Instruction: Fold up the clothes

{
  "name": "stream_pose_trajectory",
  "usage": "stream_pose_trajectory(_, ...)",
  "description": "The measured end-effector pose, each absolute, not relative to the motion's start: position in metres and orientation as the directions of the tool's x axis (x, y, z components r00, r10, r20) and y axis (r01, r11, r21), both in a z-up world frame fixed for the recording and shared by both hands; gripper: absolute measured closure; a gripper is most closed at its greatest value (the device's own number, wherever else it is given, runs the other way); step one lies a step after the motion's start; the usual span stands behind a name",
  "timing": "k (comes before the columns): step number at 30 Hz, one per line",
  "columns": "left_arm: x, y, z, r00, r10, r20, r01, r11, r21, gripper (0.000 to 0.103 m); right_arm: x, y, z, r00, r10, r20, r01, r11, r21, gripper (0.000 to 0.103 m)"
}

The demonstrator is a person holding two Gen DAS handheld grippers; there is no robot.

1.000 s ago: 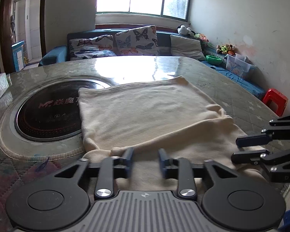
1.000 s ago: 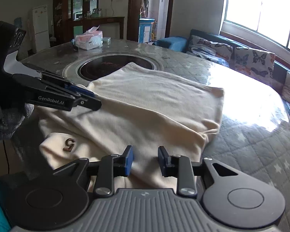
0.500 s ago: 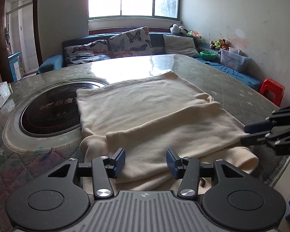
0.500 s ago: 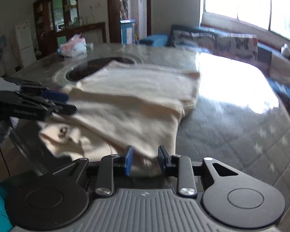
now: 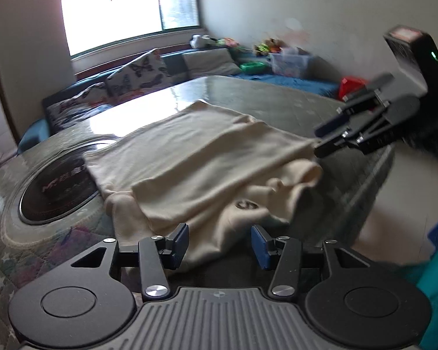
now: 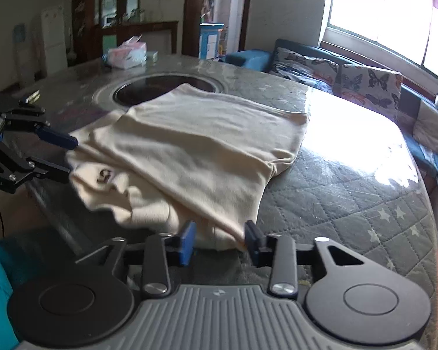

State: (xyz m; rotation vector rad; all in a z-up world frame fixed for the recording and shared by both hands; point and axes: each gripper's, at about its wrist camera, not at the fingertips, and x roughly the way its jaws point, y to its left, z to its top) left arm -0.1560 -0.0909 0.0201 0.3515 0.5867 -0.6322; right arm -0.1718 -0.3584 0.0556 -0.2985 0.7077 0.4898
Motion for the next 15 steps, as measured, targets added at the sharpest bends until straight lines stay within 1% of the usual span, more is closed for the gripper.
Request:
stream_pose_trajectory(5, -0.159, -0.106, 0.015, 0.666, -0.461, -0.587, 0.665, 0.723, 0.188, 0.052, -0.181, -0.353, 0.054, 0.65, 0.329, -0.685, -0.565, 0.812, -0.146, 0.063)
stream_pose_trajectory(6, -0.159, -0.109, 0.014, 0.668, -0.463, -0.582, 0.67, 0.715, 0.199, 0.052, -0.182, -0.351, 0.053, 0.652, 0.328, -0.684, -0.569, 0.808, -0.154, 0.061)
stream_pose_trajectory(7, -0.16, -0.112, 0.013, 0.67, -0.466, -0.578, 0.674, 0.708, 0.211, 0.053, -0.183, -0.35, 0.053, 0.654, 0.328, -0.682, -0.573, 0.803, -0.163, 0.057)
stream_pose_trajectory(10, -0.16, -0.12, 0.01, 0.677, -0.478, -0.559, 0.68, 0.697, 0.228, 0.054, -0.186, -0.343, 0.051, 0.659, 0.333, -0.674, -0.595, 0.779, -0.197, 0.055)
stream_pose_trajectory(11, -0.158, -0.12, 0.011, 0.68, -0.481, -0.553, 0.677, 0.702, 0.222, 0.064, -0.188, -0.34, 0.05, 0.659, 0.336, -0.673, -0.607, 0.767, -0.211, 0.054)
stream_pose_trajectory(13, -0.152, -0.119, 0.015, 0.686, -0.485, -0.542, 0.665, 0.72, 0.199, 0.079, -0.189, -0.337, 0.048, 0.659, 0.339, -0.671, -0.619, 0.752, -0.228, 0.054)
stream_pose_trajectory(14, -0.149, -0.118, 0.018, 0.689, -0.487, -0.537, 0.66, 0.728, 0.187, 0.086, -0.19, -0.334, 0.047, 0.659, 0.342, -0.67, -0.63, 0.738, -0.242, 0.054)
stream_pose_trajectory(15, -0.147, -0.118, 0.02, 0.692, -0.488, -0.531, 0.654, 0.736, 0.175, 0.089, -0.19, -0.333, 0.046, 0.659, 0.343, -0.669, -0.634, 0.733, -0.249, 0.054)
